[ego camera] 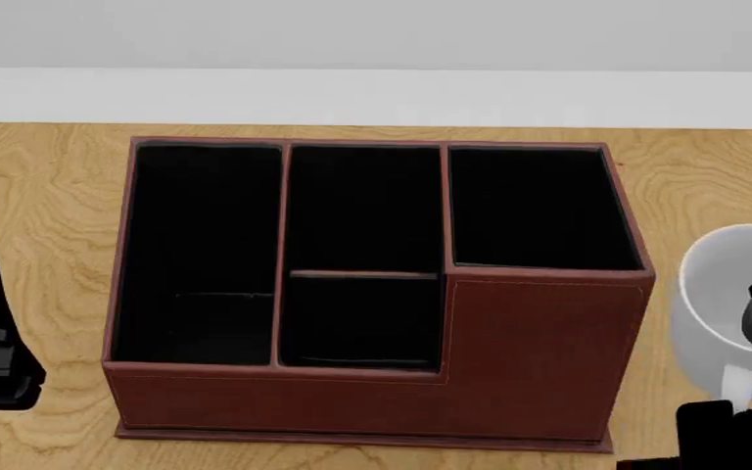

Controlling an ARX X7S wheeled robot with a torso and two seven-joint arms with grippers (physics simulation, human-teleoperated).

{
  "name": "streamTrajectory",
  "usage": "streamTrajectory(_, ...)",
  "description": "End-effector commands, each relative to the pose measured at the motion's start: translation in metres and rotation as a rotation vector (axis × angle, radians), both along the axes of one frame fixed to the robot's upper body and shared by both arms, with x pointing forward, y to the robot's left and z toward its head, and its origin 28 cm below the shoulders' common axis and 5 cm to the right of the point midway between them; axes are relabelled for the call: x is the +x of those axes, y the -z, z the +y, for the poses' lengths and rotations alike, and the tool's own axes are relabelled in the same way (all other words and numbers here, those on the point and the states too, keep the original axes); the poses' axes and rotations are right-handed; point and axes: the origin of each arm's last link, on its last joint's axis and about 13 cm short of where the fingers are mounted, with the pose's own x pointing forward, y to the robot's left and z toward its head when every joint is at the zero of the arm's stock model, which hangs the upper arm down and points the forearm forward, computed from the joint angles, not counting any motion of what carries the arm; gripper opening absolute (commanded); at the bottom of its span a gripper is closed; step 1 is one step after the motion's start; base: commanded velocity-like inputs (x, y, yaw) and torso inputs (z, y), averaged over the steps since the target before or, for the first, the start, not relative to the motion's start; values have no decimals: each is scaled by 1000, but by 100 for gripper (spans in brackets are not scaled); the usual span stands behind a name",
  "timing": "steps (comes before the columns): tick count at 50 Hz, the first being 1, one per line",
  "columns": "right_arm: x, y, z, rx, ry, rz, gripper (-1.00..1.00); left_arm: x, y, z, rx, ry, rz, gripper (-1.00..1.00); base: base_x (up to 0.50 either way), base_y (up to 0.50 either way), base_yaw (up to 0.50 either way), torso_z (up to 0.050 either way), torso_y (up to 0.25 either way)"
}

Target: Pick up the white mug and place it to the right of the caddy.

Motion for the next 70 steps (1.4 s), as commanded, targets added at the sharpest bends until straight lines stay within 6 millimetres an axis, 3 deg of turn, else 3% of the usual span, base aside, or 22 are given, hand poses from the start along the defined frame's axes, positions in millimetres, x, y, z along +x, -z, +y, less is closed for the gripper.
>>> streamTrajectory(1,14,3,-6,-19,35,-16,-100,1,1,0,1,-1,2,100,0,0,0,0,0)
streamTrajectory(24,39,17,-17,-1,97,5,-100,1,0,0,3,-3,0,100,0,0,0,0,0)
streamTrajectory(70,88,53,-13,27,116,87,-100,2,0,-1,5,-2,2,100,0,0,0,0,1)
